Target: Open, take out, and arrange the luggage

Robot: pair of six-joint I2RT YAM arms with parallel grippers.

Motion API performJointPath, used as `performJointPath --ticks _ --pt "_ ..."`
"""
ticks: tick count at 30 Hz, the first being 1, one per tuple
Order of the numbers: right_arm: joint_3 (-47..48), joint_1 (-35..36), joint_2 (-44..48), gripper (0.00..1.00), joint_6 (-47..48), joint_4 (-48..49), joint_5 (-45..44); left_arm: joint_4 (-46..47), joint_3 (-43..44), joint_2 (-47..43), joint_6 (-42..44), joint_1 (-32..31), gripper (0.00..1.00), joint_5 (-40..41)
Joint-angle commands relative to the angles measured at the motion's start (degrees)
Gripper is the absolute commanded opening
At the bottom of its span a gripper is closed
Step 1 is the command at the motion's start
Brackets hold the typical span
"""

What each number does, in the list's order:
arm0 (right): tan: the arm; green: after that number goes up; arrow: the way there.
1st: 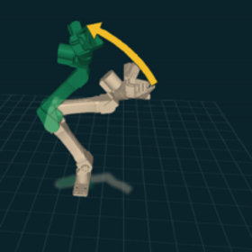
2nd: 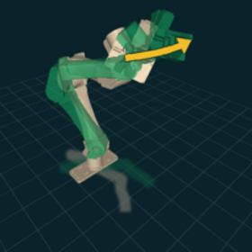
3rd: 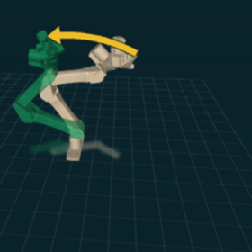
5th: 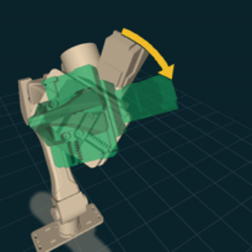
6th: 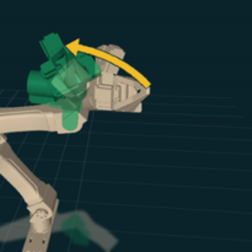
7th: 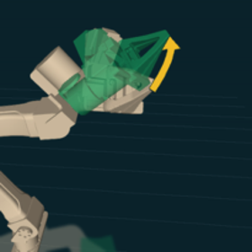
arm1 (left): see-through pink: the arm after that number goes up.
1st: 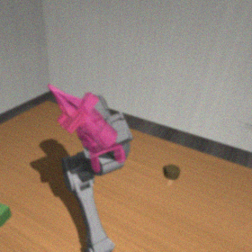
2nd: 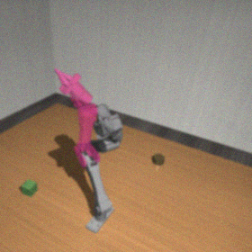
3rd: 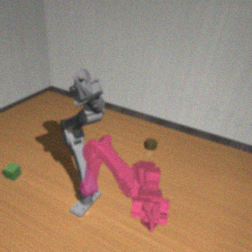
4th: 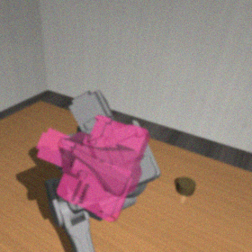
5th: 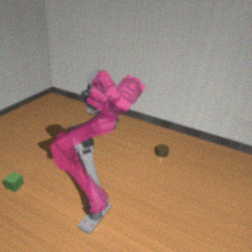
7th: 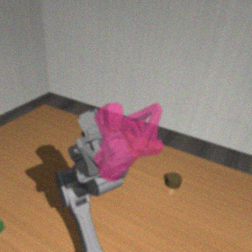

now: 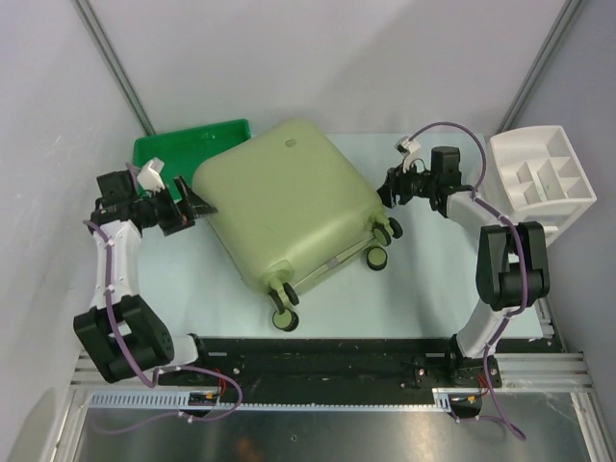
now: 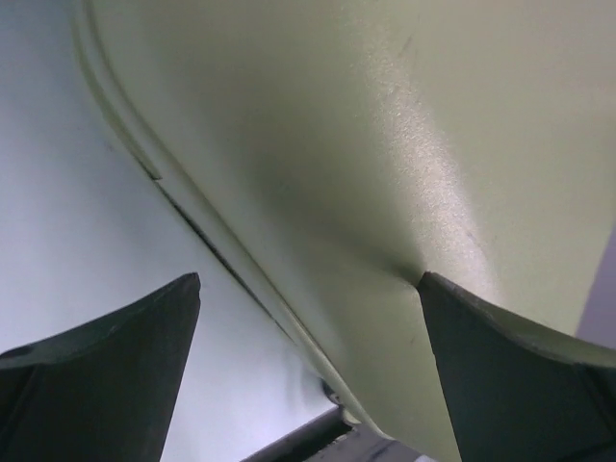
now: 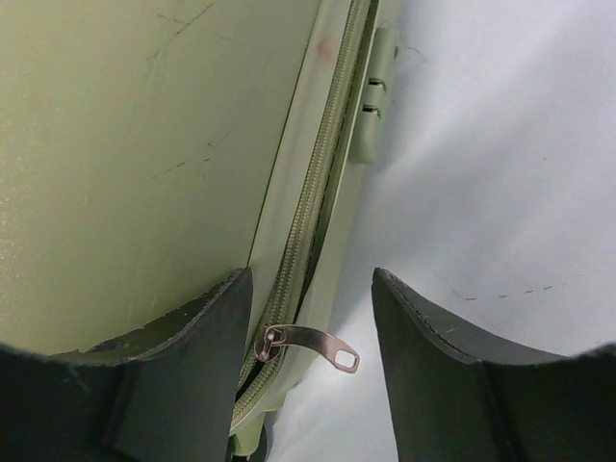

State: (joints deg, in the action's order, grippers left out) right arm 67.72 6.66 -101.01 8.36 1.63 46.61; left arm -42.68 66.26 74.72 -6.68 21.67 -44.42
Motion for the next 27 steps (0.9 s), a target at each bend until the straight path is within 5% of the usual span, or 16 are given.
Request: performJointPath --ticks 1,10,16,22,27 --pt "-4.07 3.54 5.20 0.59 2.27 -10.94 13.33 10.59 -2.27 1.91 -9.85 -3.46 1.00 -6.37" --pt "-16.39 3.89 20.93 0.57 8.24 -22.18 16.58 21.49 -0.88 10.43 -11.69 -23.66 0.90 -8.67" --pt "-22.89 6.17 31.74 0.58 10.98 -26.94 15.62 22.20 9.40 21.41 -9.59 -29.74 0.83 -9.02" --pt "-28.08 13.28 37.29 0.59 5.45 -19.57 10.53 21.94 17.05 25.22 -7.57 -32.92 0.86 -8.84" --pt "-28.26 16.11 36.06 0.61 -1.67 -7.01 4.64 20.00 20.67 19.51 -5.72 -29.94 0.92 -6.47"
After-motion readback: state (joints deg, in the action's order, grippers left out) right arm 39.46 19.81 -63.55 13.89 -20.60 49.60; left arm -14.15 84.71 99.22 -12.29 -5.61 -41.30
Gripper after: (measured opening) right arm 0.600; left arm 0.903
